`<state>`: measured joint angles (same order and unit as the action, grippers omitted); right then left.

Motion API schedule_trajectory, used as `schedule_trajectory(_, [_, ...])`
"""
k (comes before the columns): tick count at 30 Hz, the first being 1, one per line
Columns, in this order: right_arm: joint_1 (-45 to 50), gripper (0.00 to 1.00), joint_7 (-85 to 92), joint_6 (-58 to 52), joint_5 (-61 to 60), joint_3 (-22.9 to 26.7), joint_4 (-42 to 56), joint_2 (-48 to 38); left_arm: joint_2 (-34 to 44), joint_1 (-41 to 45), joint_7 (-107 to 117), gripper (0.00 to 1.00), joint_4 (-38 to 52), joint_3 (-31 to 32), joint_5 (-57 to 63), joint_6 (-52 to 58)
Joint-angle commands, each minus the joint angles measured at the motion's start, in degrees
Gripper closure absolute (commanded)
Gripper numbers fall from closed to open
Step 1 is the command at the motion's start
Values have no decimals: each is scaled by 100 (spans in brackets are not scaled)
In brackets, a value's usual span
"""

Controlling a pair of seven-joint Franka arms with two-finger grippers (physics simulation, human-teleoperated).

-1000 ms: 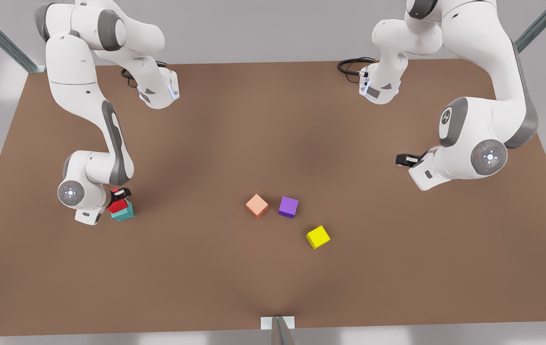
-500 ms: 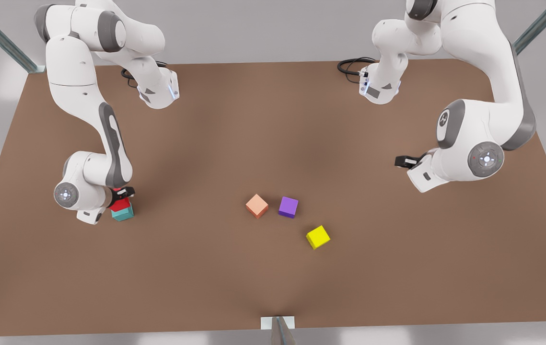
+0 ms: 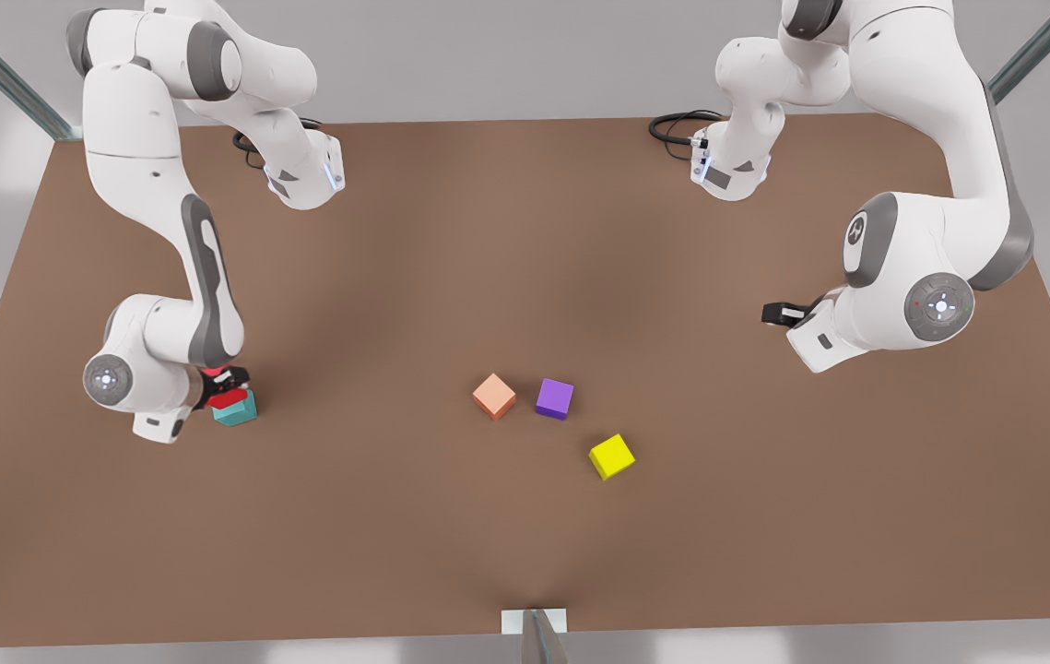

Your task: Pick up red wooden cube and pass to hand red wooden cube and place in blue wooden cube

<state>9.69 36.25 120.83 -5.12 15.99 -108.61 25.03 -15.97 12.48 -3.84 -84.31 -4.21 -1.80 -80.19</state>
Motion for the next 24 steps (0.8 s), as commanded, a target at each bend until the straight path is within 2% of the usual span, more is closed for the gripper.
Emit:
schedule_trajectory(1, [6,0,339,-200,-7,1,155,-7,6,0,15,0,2,0,4,-14])
schedule_trajectory(5, [15,0,278,-1315,2,10,1341,-7,33,0,15,0,46,8,-5,4])
schedule_trajectory(8, [147,0,-1383,-2151,-138,-25,2432,-7,33,0,-3,0,38,8,-5,92])
schedule_trajectory(11, [217,0,-2630,-3231,-358,-17,3056,-24,15,-175,-3,0,319,-9,4,91])
schedule_trajectory(13, [244,0,-3247,-3627,-270,-8,3065,-577,85,-456,-21,0,354,-27,-31,794])
schedule_trajectory(14, [244,0,-3860,-3926,-253,-8,2899,-972,42,-527,-3,0,625,-18,4,786])
schedule_trajectory(16, [217,0,-3924,-3637,-95,1,2213,-1580,33,-580,15,0,618,-18,-31,733])
schedule_trajectory(19, [235,0,-3977,-3557,239,-17,2160,-1642,85,-642,23,0,644,26,-453,1076])
schedule_trajectory(24, [261,0,-3977,-3522,266,-25,2151,-1650,6,-607,15,0,627,26,-497,610])
